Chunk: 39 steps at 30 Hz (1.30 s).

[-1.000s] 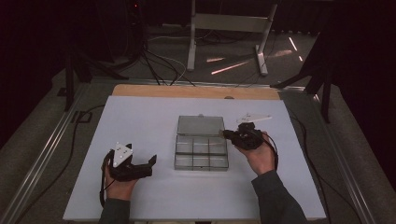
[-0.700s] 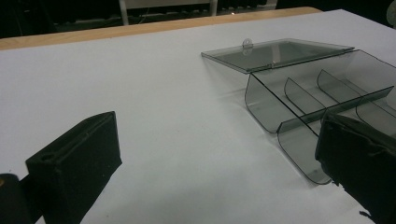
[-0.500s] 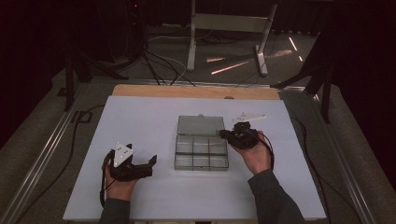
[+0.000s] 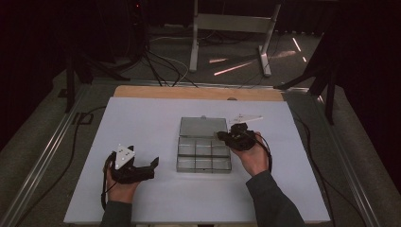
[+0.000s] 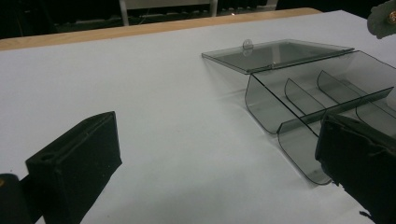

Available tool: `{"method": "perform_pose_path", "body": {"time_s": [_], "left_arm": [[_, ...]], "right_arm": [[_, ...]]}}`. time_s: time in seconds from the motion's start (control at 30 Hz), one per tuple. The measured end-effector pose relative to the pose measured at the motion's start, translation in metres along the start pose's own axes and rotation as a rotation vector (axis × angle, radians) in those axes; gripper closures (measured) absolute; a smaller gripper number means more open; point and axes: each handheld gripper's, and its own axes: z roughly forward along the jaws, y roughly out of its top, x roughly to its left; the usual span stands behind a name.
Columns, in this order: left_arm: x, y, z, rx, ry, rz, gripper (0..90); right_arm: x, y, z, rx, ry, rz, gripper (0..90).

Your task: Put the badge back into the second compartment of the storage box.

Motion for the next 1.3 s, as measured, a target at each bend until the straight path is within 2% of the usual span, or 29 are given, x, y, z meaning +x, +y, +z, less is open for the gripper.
{"method": "perform_pose_path", "body": {"time_s": [0.4,1.3], "left_arm": [[0.0,0.0,0.0,-0.001,0.001,0.0,0.8],[0.0,0.0,0.0,0.0,-0.003,0.001,0.8]], "right_arm": [[0.009,0.004,0.011,0.017,-0.006,-0.022,87.4],[0.017,0.002,0.03,0.055,-0.002,-0.043,87.4]]}}
